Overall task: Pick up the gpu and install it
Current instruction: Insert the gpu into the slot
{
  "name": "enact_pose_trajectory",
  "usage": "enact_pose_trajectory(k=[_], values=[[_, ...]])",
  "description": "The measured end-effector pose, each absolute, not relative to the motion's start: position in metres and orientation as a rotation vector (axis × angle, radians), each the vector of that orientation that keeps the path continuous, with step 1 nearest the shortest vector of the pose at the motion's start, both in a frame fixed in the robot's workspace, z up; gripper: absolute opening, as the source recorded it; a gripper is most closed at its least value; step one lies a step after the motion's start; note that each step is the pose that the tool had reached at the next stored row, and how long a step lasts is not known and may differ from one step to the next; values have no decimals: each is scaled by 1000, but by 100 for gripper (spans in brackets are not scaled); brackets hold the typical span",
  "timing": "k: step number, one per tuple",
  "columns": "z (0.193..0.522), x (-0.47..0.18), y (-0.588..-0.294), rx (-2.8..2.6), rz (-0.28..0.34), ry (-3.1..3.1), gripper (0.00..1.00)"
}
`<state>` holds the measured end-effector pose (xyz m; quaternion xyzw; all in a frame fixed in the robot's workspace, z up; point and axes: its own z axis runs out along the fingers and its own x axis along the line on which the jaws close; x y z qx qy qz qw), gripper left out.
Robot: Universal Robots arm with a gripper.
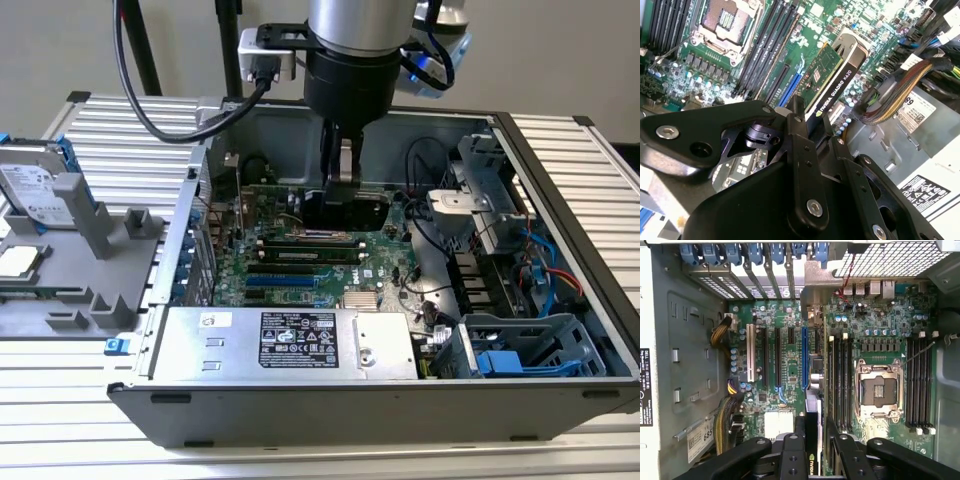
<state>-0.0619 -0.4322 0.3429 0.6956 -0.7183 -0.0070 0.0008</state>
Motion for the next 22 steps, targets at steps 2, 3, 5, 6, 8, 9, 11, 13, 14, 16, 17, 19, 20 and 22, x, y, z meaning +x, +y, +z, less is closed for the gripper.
enact_pose_trajectory(k=[2, 3, 5, 6, 8, 9, 11, 13, 14, 16, 17, 19, 20, 22], values=[[342, -62, -432, 2184, -22, -2256, 0], [342, -62, -432, 2184, -22, -2256, 0], [342, -62, -432, 2184, -22, -2256, 0], [342, -62, -432, 2184, -22, -2256, 0], [341, -62, -432, 2184, -22, -2256, 0], [341, -62, -432, 2184, -22, -2256, 0], [341, -62, -432, 2184, -22, -2256, 0], [340, -62, -432, 2184, -22, -2256, 0], [340, -62, -432, 2184, -22, -2256, 0], [339, -62, -432, 2184, -22, -2256, 0], [339, -62, -432, 2184, -22, -2256, 0], [339, -62, -432, 2184, -22, -2256, 0], [339, -62, -432, 2184, -22, -2256, 0], [339, -62, -432, 2184, -22, -2256, 0]])
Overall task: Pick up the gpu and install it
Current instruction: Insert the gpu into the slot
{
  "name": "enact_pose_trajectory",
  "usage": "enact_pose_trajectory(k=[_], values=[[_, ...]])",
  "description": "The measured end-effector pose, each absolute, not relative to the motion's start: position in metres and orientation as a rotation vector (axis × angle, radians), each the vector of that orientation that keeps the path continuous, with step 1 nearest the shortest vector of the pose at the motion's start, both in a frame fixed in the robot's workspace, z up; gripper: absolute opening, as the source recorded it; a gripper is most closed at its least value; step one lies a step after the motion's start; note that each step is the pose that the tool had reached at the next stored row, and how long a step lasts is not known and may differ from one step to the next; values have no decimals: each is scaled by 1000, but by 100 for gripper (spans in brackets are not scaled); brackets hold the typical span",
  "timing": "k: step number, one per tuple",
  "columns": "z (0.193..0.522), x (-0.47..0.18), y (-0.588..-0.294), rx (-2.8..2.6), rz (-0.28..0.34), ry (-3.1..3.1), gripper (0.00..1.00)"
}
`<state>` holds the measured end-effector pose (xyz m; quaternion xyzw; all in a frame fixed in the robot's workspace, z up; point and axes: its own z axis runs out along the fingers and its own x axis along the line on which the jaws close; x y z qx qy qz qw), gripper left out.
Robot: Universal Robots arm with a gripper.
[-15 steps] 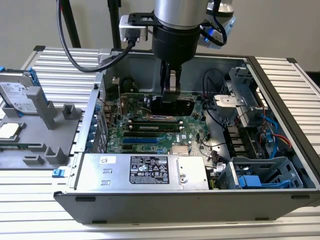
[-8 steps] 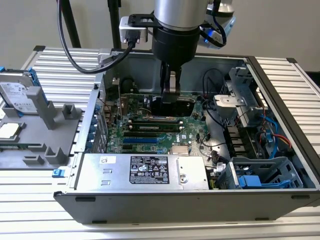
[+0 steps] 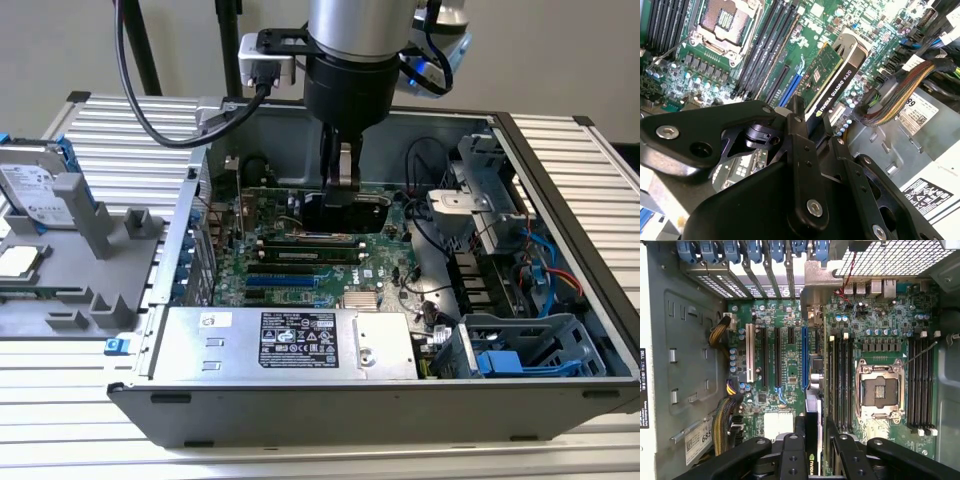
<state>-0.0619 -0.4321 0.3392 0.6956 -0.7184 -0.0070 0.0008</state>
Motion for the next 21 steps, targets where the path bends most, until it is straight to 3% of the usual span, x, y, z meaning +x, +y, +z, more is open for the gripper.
enact_pose_trajectory(k=[21], values=[[333, -62, -432, 2184, -22, -2255, 0]])
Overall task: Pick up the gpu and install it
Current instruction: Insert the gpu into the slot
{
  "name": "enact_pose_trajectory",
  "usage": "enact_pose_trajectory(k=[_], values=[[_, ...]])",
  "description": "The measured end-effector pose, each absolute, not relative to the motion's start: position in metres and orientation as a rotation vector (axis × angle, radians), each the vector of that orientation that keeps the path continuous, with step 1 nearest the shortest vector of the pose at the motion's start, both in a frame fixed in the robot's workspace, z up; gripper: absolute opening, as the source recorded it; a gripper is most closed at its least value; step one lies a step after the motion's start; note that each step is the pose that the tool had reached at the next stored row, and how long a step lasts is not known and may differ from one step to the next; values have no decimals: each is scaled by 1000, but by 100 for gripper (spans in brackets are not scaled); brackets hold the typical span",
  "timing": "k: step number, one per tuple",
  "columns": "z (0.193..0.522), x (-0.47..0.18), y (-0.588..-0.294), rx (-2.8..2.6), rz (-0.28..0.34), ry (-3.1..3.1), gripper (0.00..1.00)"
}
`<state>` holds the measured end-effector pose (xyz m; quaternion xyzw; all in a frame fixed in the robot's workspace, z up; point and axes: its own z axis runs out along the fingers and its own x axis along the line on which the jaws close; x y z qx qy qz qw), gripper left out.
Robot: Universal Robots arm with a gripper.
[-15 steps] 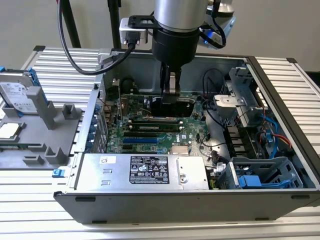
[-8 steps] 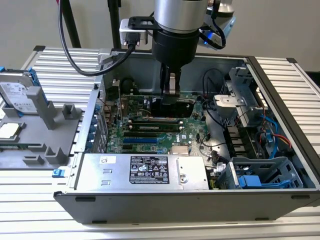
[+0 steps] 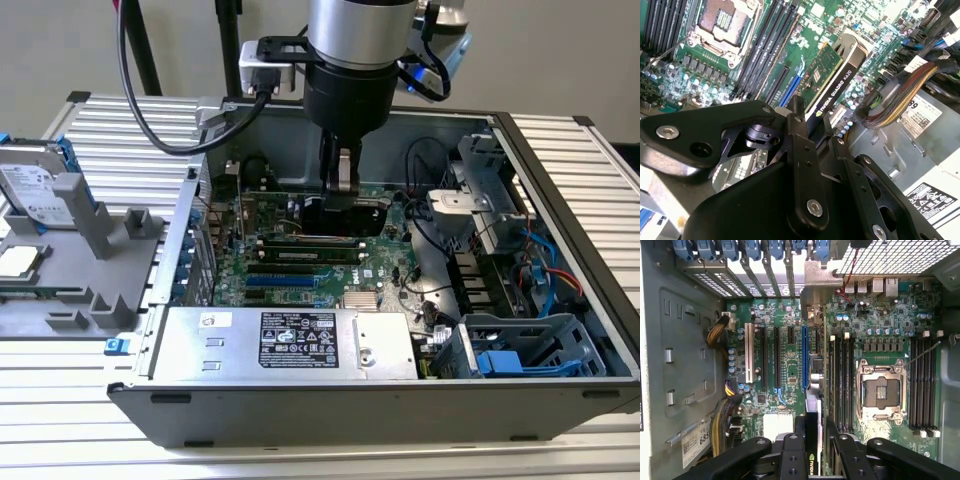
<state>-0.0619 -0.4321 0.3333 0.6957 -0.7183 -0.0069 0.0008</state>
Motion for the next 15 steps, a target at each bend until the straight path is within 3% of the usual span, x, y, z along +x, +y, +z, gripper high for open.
enact_pose_trajectory(k=[15], values=[[329, -62, -432, 2184, -22, -2256, 0]])
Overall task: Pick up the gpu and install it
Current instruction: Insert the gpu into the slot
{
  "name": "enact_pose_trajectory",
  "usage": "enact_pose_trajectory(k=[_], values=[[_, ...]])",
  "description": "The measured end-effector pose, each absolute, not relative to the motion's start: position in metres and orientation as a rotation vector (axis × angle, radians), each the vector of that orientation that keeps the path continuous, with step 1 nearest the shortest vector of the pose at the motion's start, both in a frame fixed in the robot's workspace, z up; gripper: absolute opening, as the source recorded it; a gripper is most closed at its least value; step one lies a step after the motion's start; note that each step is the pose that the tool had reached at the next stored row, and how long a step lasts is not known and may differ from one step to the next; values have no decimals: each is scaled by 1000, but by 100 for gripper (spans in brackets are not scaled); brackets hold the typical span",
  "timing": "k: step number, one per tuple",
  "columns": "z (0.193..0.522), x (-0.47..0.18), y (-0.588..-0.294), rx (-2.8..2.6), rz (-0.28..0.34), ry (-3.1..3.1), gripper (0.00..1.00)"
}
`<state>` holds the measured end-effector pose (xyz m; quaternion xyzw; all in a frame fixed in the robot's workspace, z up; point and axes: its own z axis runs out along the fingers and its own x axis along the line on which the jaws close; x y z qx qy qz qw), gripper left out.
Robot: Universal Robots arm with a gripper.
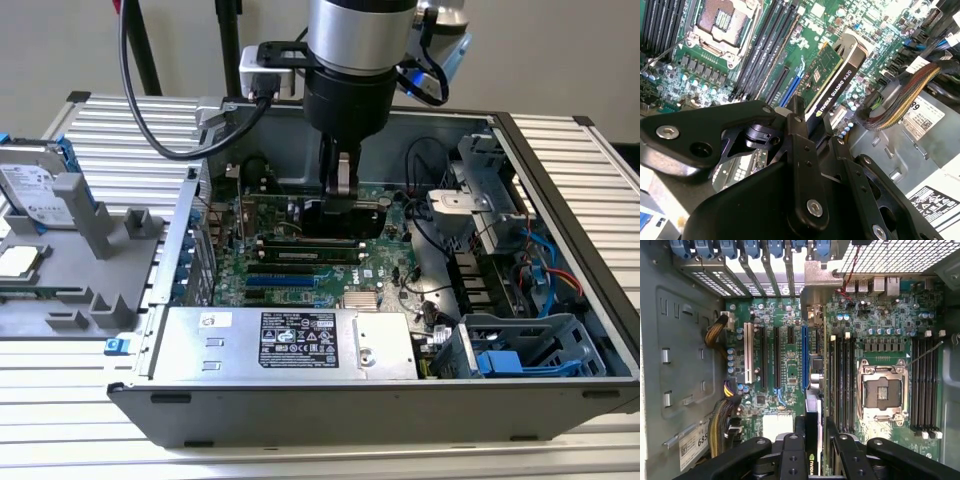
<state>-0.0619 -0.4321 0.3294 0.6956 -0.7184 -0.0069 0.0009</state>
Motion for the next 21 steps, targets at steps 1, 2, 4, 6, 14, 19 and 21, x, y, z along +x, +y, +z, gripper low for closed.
enact_pose_trajectory(k=[1, 2, 4, 6, 14, 19, 21], values=[[329, -62, -432, 2184, -22, -2256, 0], [329, -62, -432, 2184, -22, -2256, 0], [328, -62, -432, 2184, -22, -2256, 0], [328, -62, -432, 2184, -22, -2256, 0], [326, -62, -432, 2184, -22, -2255, 0], [325, -62, -432, 2184, -22, -2256, 0], [325, -62, -432, 2184, -22, -2256, 0]])
